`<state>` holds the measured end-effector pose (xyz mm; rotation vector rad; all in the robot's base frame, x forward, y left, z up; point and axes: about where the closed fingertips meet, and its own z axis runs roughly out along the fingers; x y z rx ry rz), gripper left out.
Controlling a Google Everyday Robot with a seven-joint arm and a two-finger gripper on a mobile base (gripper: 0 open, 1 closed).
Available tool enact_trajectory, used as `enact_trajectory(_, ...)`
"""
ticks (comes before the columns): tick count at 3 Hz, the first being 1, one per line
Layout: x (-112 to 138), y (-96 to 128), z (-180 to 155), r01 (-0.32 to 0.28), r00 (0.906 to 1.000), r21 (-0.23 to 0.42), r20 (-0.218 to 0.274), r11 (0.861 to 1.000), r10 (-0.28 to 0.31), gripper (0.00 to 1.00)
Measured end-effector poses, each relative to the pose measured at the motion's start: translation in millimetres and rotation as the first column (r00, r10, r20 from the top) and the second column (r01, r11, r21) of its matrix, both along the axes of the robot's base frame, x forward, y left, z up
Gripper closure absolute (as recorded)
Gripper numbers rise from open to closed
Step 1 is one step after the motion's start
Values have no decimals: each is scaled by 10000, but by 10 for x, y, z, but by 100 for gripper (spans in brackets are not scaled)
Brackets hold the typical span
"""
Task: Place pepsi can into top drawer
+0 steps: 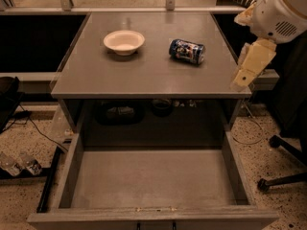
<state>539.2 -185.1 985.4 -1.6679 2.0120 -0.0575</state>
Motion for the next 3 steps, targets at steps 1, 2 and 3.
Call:
enact_trajectory(1, 166, 34, 16, -227, 9975, 237, 675, 9995, 210, 0)
enact_trajectory(2, 555, 116, 64, -802, 9846, 636, 1607, 9947, 692, 0)
enact_trajectory(3, 984, 162, 125, -1382, 9658, 1260, 2371, 9824, 1055, 0)
